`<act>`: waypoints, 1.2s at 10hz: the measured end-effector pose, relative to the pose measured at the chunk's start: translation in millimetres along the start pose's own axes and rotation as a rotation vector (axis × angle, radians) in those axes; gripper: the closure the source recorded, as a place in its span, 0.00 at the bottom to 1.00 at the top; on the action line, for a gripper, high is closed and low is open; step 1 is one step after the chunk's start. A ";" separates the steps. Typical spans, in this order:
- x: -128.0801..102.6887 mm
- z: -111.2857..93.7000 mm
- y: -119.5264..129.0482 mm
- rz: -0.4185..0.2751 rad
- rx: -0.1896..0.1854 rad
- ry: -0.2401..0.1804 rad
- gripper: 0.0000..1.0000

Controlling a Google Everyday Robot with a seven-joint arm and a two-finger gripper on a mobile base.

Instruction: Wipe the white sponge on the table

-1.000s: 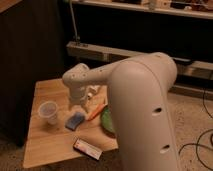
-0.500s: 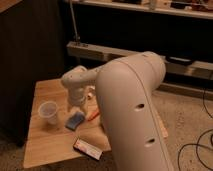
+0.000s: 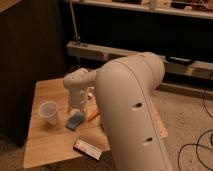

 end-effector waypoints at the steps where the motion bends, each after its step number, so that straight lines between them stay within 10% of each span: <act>1: 0.8 1.8 -1.3 0.002 -0.002 0.004 0.35; 12: -0.5 28.5 0.8 0.038 -0.007 0.005 0.35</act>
